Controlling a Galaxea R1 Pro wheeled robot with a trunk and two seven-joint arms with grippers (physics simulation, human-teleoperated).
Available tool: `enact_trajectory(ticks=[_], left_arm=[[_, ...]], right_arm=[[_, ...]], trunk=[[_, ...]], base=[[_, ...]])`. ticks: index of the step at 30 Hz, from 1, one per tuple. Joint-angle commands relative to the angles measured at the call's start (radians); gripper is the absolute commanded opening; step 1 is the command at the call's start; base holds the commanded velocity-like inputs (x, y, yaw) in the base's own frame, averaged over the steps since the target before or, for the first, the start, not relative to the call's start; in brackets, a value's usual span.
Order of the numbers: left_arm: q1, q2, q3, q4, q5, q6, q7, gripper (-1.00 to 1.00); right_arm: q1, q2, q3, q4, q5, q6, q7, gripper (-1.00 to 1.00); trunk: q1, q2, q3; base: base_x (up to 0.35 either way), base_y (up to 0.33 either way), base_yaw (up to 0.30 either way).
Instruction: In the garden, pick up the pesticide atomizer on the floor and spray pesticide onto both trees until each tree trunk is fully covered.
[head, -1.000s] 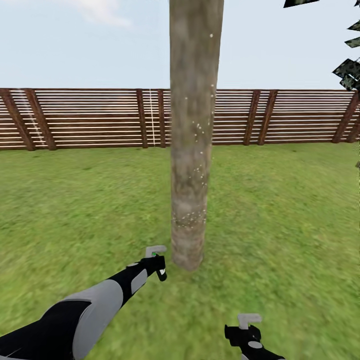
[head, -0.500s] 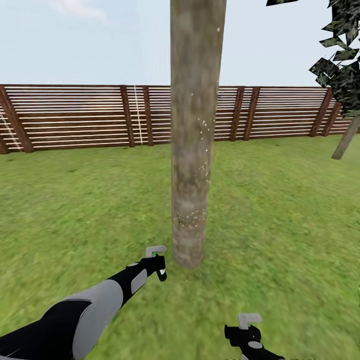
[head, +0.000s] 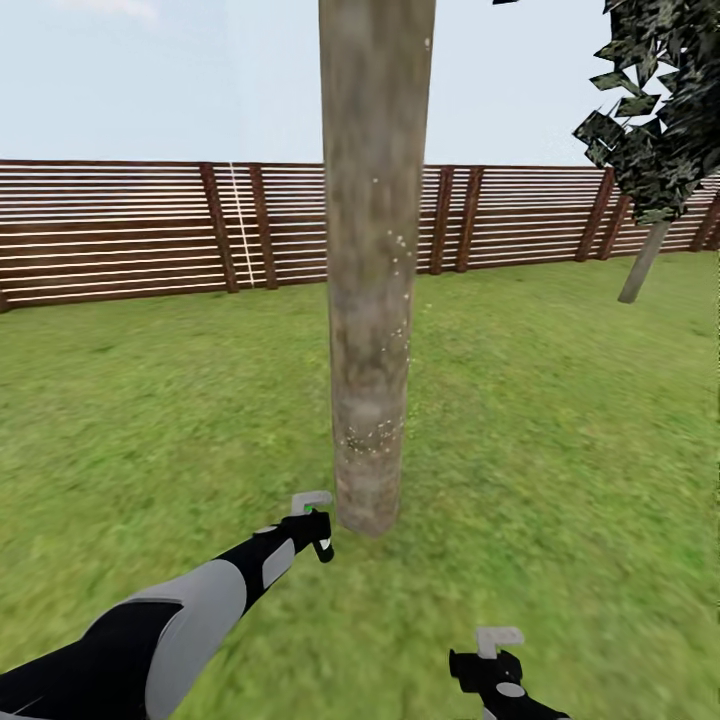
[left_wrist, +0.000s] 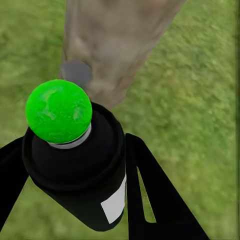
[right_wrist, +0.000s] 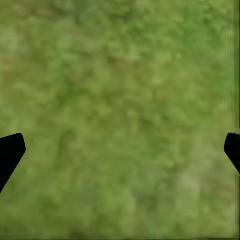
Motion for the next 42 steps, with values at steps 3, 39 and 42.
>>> enact_trajectory(ticks=[3,39,42], left_arm=[[-0.001,0.0,0.004,0.001,0.01,-0.002,-0.004,-1.0],[0.018,-0.009,-0.139,-0.942,0.015,0.94,-0.008,-1.0],[0.018,-0.009,-0.145,-0.989,0.012,0.942,-0.003,-1.0]], right_arm=[[-0.001,0.001,0.002,0.001,0.002,-0.002,-0.004,1.0],[0.036,-0.034,0.002,0.061,0.004,0.001,-0.007,1.0],[0.036,-0.034,0.002,0.061,0.004,0.001,-0.007,1.0]], trunk=[[0.0,0.0,-0.001],[0.0,0.0,-0.001],[0.0,0.0,-0.001]], base=[[0.002,-0.04,-0.022],[-0.054,-0.015,0.0],[-0.028,0.005,0.0]])
